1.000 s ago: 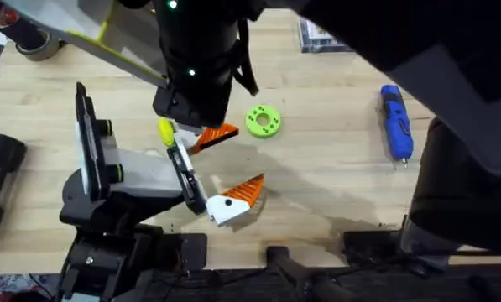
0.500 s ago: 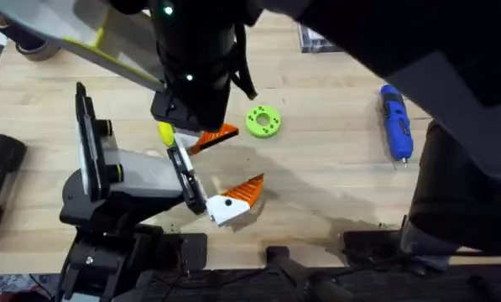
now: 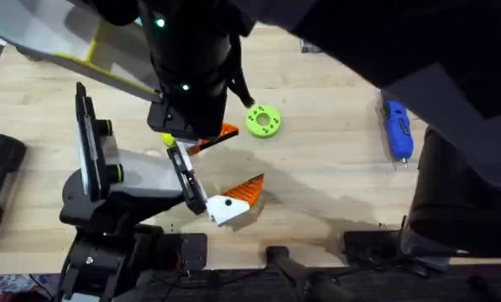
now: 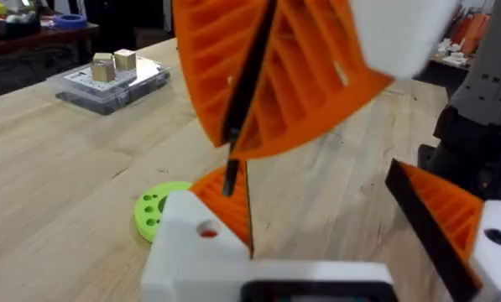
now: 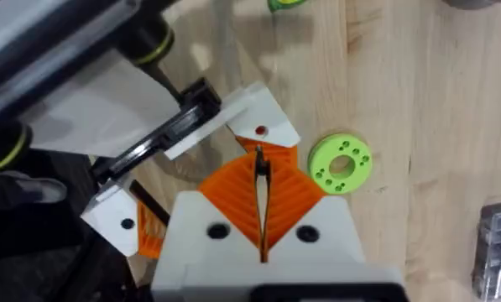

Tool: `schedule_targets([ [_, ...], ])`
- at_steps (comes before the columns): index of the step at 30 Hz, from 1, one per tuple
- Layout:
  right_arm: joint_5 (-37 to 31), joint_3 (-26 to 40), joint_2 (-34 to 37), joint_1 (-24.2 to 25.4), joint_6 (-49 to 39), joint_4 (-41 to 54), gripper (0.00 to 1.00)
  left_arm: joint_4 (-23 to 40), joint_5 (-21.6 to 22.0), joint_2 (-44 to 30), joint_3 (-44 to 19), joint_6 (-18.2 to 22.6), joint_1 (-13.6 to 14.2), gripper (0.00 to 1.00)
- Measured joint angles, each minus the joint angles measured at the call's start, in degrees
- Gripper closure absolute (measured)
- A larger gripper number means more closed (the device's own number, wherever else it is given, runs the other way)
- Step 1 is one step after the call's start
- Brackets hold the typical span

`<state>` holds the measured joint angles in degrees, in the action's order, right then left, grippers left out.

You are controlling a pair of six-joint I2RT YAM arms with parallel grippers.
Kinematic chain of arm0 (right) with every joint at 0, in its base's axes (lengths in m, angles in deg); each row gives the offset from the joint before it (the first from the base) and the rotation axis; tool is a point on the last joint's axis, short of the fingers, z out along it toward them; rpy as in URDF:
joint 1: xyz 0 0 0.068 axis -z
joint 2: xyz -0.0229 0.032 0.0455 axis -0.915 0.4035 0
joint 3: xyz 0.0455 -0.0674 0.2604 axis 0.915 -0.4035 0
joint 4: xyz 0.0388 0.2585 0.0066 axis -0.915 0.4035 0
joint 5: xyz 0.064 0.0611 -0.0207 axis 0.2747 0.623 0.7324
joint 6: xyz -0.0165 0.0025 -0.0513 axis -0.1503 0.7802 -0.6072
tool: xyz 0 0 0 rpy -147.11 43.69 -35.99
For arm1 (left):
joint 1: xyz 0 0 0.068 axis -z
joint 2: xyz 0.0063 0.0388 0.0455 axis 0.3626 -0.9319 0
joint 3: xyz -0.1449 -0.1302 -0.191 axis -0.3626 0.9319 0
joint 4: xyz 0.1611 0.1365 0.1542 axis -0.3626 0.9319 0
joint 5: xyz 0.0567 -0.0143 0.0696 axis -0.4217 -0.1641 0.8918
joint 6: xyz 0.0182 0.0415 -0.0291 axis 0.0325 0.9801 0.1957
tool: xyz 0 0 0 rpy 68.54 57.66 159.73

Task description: Pick up the gripper from the table and insert it into the empty holder that is missing its gripper. Then pick up a screw, insert it into the mounting hole, and use the screwdriver to tighten it. Finally, clean up the table by picking up the vegetable and placing it into the bucket.

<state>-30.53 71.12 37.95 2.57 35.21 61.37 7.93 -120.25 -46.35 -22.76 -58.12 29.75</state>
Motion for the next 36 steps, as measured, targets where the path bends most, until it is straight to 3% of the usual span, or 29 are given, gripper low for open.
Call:
schedule_targets([
  [36, 0.0, -0.5, 1.0, 0.0, 0.0, -0.3, 0.989, 0.0, 0.0, 0.0, 0.0, 0.0, 0.0, 0.013],
])
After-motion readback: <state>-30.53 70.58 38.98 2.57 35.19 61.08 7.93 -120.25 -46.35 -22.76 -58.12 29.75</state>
